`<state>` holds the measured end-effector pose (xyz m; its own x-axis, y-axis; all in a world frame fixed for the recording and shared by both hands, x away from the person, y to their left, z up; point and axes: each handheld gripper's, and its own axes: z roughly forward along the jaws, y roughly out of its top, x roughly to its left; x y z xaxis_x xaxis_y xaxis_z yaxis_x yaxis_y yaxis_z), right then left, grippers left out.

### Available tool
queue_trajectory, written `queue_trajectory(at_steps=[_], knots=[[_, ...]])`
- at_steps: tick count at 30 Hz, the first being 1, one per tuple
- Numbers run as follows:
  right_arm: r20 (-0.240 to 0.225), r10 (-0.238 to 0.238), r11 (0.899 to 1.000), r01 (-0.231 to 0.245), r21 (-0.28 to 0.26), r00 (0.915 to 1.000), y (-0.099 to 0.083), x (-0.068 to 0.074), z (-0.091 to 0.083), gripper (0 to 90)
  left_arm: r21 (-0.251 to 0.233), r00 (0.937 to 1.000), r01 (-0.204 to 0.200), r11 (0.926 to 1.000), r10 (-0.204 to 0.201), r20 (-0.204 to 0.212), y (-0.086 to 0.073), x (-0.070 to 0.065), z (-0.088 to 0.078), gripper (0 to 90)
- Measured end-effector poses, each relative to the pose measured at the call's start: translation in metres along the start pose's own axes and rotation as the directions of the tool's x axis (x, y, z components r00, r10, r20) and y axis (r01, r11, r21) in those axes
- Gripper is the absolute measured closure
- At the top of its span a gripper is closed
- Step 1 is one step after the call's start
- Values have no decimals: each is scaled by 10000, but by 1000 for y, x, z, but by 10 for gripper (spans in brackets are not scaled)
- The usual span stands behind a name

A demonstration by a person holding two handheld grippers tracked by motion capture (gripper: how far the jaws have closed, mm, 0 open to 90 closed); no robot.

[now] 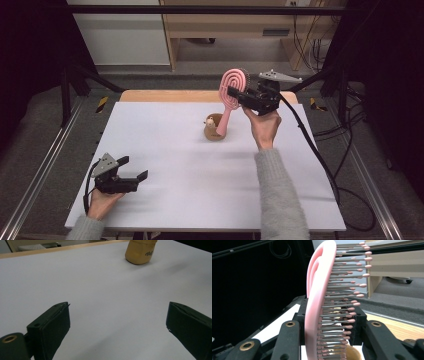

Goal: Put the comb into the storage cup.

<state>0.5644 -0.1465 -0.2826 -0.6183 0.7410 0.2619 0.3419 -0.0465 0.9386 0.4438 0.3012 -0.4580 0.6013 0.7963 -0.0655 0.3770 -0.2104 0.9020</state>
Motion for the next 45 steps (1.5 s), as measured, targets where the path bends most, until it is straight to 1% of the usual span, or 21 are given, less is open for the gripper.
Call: queue_trajectory(at_steps=[4,13,19,25,33,38,45], knots=[[175,57,9999,-54,-154,9998,6,-4,2,633,-16,10000,40,10000,-40,-9,0,1,0,50],[472,163,9997,-153,-211,9987,13,-6,7,632,6,10000,44,10000,-44,12,0,1,0,50],[727,96,9997,-78,-246,9973,17,-8,11,632,5,10000,43,10000,-43,19,-1,1,0,50],[962,158,9996,-135,-248,9952,18,-12,15,632,8,10000,50,10000,-50,6,-1,1,0,50],[1162,246,9993,-213,-299,9929,21,-17,20,632,36,10000,50,10000,-50,4,-1,2,1,50],[1336,263,9992,-221,-327,9907,21,-21,26,632,40,10000,62,10000,-62,-1,-1,2,1,50],[1461,309,9991,-261,-342,9888,20,-25,32,632,53,10000,54,10000,-54,-1,-1,2,1,50]])
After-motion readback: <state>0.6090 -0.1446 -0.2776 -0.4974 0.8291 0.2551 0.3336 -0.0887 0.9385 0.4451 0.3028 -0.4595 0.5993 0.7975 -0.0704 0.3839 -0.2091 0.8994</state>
